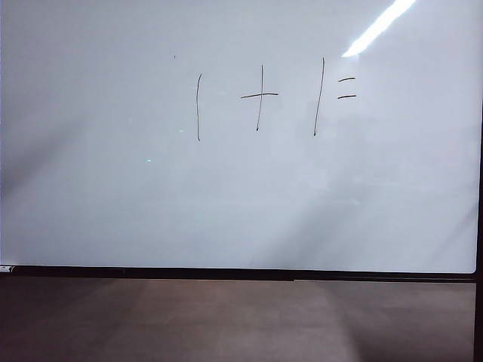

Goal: Reach to the right to find the marker pen, pick it up, and write the answer to the math problem on the whiteboard.

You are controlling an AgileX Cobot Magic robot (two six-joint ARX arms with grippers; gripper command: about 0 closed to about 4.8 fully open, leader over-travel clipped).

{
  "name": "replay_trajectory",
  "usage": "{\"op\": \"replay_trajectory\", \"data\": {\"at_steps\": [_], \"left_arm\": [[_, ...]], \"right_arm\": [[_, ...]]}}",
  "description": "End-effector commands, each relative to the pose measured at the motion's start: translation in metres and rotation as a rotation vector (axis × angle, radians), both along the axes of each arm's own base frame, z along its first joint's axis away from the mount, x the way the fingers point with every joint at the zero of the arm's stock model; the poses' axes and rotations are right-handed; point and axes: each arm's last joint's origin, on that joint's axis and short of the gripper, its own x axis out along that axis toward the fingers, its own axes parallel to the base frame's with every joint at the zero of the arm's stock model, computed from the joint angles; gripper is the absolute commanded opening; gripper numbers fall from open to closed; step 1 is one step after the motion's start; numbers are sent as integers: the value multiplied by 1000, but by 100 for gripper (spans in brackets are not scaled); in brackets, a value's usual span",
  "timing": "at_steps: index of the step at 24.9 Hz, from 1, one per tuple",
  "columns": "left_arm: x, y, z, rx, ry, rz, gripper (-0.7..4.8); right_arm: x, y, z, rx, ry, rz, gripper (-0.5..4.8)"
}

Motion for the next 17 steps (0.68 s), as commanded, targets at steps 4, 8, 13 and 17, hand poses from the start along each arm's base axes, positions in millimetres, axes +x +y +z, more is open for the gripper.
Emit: {"op": "replay_trajectory", "data": {"at_steps": [4, 8, 13, 17], "left_arm": [[63, -64, 34, 142, 73, -205, 27], [101, -108, 29, 200, 131, -308, 27], [132, -153, 5, 279, 185, -406, 27], [142, -182, -24, 361, 206, -519, 27]], "right_arm": [[0, 0, 0, 2, -14, 0, -1], [0, 0, 0, 2, -14, -1, -1], [0, 0, 0, 2, -14, 1, -1], [0, 0, 0, 2, -14, 4, -1]]}}
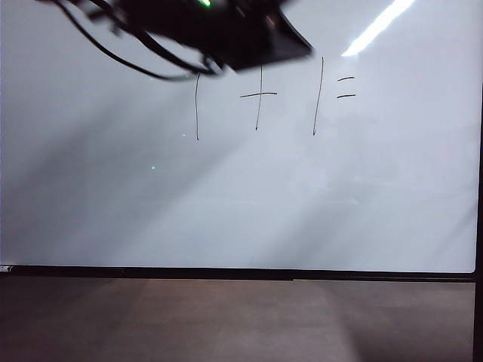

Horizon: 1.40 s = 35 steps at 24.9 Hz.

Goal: Reach to the right to find the marker pen, pick it up, and write the answer to the math problem on the whiteboard.

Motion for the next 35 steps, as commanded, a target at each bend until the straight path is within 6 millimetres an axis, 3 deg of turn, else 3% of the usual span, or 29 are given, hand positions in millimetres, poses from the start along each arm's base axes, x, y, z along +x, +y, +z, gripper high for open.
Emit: {"op": "replay_trajectory", "data": {"at_steps": [1, 9, 33, 35], "left_arm": [[1, -17, -19, 46, 1, -95, 27], [-6, -39, -46, 111, 3, -154, 27], [-8, -41, -45, 114, -27, -158, 27], [-7, -41, -45, 114, -27, -156, 27]], "right_arm": [[0, 0, 0, 2, -14, 6, -1], [0, 0, 0, 2, -14, 3, -1], [0, 0, 1, 2, -16, 3, -1], [0, 1, 1, 76, -22, 36, -1]]}}
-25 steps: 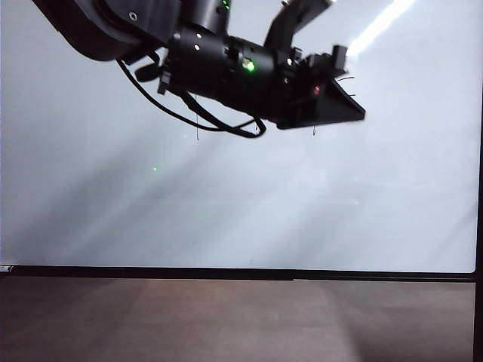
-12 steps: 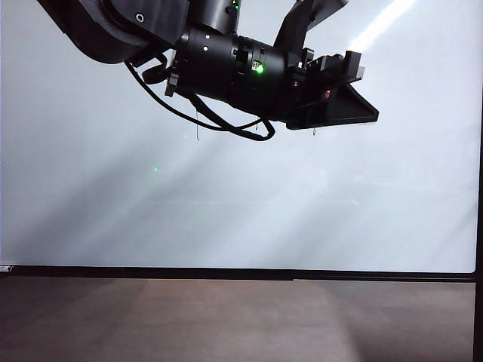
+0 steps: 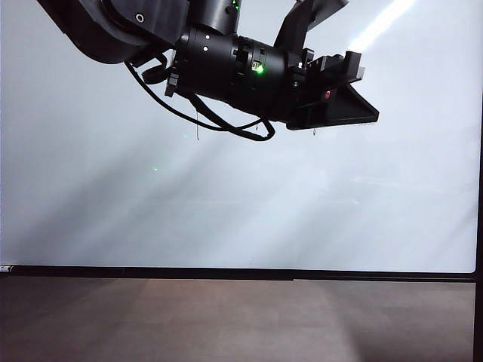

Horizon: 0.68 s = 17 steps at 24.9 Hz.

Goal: Reach to the right to find the marker pen, pick it up, and write the answer to the math problem on the whiteboard.

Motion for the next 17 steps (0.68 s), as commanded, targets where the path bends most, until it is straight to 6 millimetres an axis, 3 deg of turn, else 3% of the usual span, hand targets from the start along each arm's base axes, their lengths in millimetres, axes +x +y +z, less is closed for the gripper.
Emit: {"op": "replay_trajectory", "data": {"at_steps": [1, 5, 9, 10, 11, 14, 17], "left_arm": [[1, 1, 5, -15, -21, -1, 27], [1, 1, 5, -15, -21, -1, 27], [1, 0, 5, -15, -21, -2, 27], [1, 0, 5, -15, -21, -2, 27], [1, 0, 5, -15, -21, -2, 27], [1, 1, 5, -15, -21, -2, 27], [1, 0, 4, -14, -21, -2, 27]], "right_arm": [[0, 2, 2, 87, -32, 46, -1], [-5, -3, 34, 136, -321, -84, -1], [-33, -11, 111, 207, -660, -318, -1], [-39, -11, 141, 154, -774, -339, 0], [-40, -11, 154, 119, -822, -353, 1], [-31, -10, 217, 20, -1026, -400, 5], [5, -9, 255, 21, -1016, -380, 3]]}}
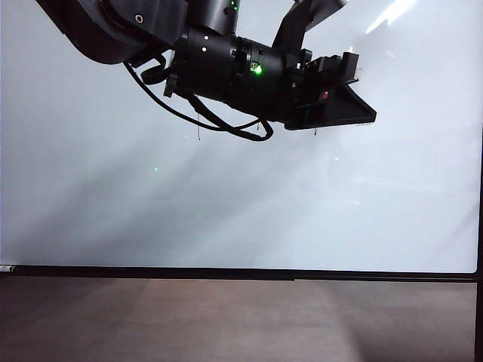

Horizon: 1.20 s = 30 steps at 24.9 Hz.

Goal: Reach to the right to find the marker pen, pick it up, and write the answer to the math problem on the whiteboard.

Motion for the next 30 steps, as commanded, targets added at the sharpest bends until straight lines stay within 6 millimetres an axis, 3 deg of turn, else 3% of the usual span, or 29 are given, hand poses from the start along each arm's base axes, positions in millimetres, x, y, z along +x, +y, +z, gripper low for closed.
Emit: {"op": "replay_trajectory", "data": {"at_steps": [1, 5, 7, 10, 14, 16, 17, 19, 20, 21, 24, 28, 30], "left_arm": [[-1, -1, 4, -15, -17, -7, 27], [-1, -1, 4, -15, -17, -7, 27], [-1, -1, 4, -15, -17, -7, 27], [-1, -1, 4, -16, -19, -6, 27], [-1, -1, 3, -6, -9, -7, 27], [-1, -1, 3, -4, -7, -7, 27], [-1, -1, 3, -4, -6, -8, 27], [-1, -1, 3, -4, -7, -7, 27], [-1, -1, 3, -4, -7, -7, 27], [-1, -1, 3, -4, -6, -7, 27], [-1, -1, 3, -4, -7, -7, 27], [-1, -1, 3, -4, -7, -7, 27], [-1, -1, 3, -4, -6, -7, 27]], "right_arm": [[40, 2, 33, -45, 56, 21, -1], [115, -1, 57, -198, 367, 80, -1], [147, -20, 54, -253, 435, 137, -1], [172, -46, 40, -190, 416, 294, -1], [196, -89, 5, -258, 577, 355, 19], [210, -110, -17, -263, 660, 401, 154], [217, -118, -29, -260, 699, 430, 187], [229, -131, -57, -247, 774, 484, 191], [235, -137, -73, -222, 803, 491, 229], [240, -139, -91, -208, 823, 500, 275], [245, -139, -138, -192, 846, 511, 317], [252, -143, -193, -148, 896, 532, 325], [256, -145, -210, -137, 906, 538, 325]]}}
